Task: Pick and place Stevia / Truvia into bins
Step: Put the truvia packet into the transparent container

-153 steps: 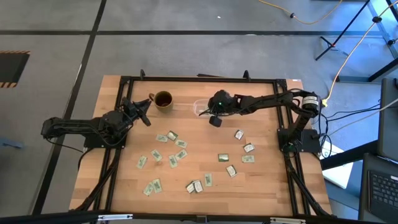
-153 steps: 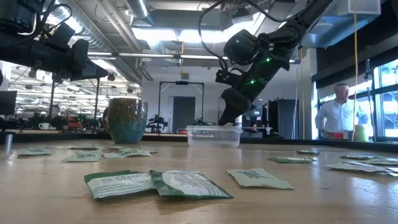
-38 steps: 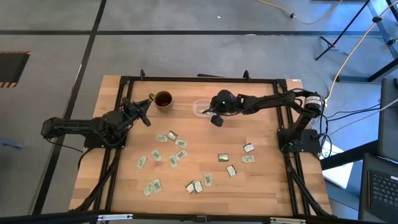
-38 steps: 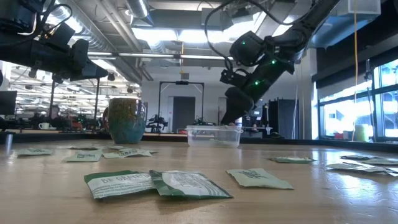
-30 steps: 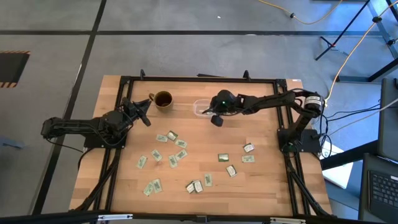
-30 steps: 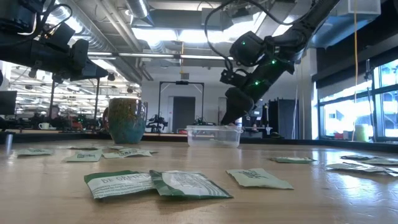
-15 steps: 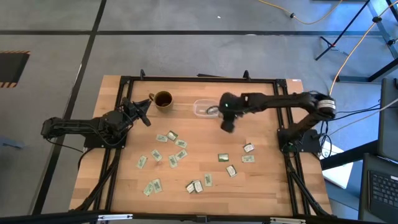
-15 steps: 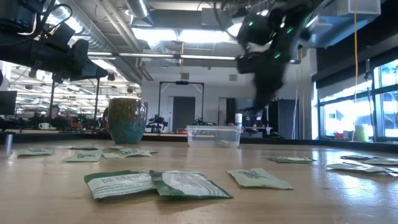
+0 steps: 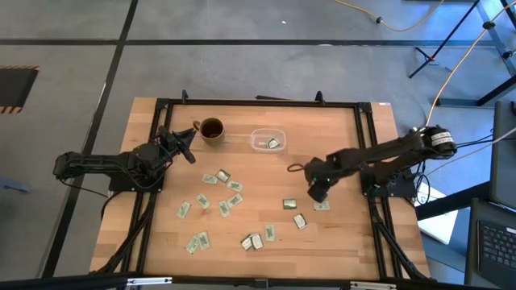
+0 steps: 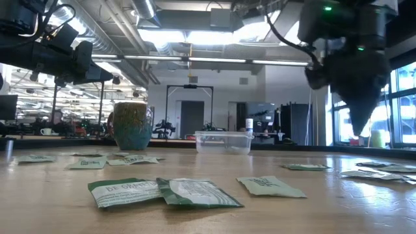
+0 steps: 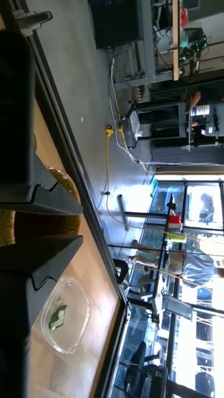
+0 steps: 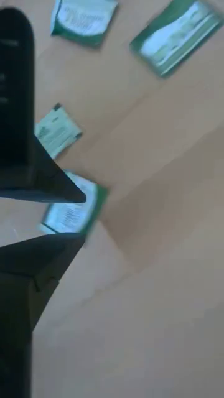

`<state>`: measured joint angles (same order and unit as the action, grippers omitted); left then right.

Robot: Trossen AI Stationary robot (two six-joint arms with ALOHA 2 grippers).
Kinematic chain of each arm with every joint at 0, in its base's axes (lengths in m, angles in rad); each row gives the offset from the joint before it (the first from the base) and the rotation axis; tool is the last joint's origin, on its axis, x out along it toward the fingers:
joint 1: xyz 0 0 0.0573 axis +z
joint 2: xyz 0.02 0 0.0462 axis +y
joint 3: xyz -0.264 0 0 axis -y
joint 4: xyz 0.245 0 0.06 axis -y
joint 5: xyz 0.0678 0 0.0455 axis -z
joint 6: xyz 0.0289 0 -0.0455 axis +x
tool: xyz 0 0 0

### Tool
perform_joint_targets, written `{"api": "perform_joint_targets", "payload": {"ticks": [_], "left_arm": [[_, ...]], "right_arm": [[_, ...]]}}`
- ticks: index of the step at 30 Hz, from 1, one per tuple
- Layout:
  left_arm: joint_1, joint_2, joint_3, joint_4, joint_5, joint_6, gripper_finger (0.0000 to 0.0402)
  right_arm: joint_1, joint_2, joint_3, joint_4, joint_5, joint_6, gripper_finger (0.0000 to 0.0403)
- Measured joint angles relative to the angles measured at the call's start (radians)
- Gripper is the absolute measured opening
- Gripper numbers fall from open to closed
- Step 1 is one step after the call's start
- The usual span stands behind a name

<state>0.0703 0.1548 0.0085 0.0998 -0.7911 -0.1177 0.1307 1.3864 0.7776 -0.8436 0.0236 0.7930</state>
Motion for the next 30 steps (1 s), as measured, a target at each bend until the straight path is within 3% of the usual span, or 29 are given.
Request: {"api": "perform_joint_targets", "payload": {"ticks": [10,22,30], "left_arm": [[0.0,0.0,0.0,0.0,0.0,0.0,0.0058],[0.0,0.0,0.0,-0.007,0.0,0.0,0.0058],[0.0,0.0,0.0,-0.009,0.0,0.0,0.0058]], "right_arm": [[0.102,0.0,-0.062,0.1,0.001,0.127,0.009],[0.106,0.066,-0.112,0.145,0.008,0.144,0.0089],[0.106,0.099,-0.108,0.145,0.013,0.139,0.005]]}}
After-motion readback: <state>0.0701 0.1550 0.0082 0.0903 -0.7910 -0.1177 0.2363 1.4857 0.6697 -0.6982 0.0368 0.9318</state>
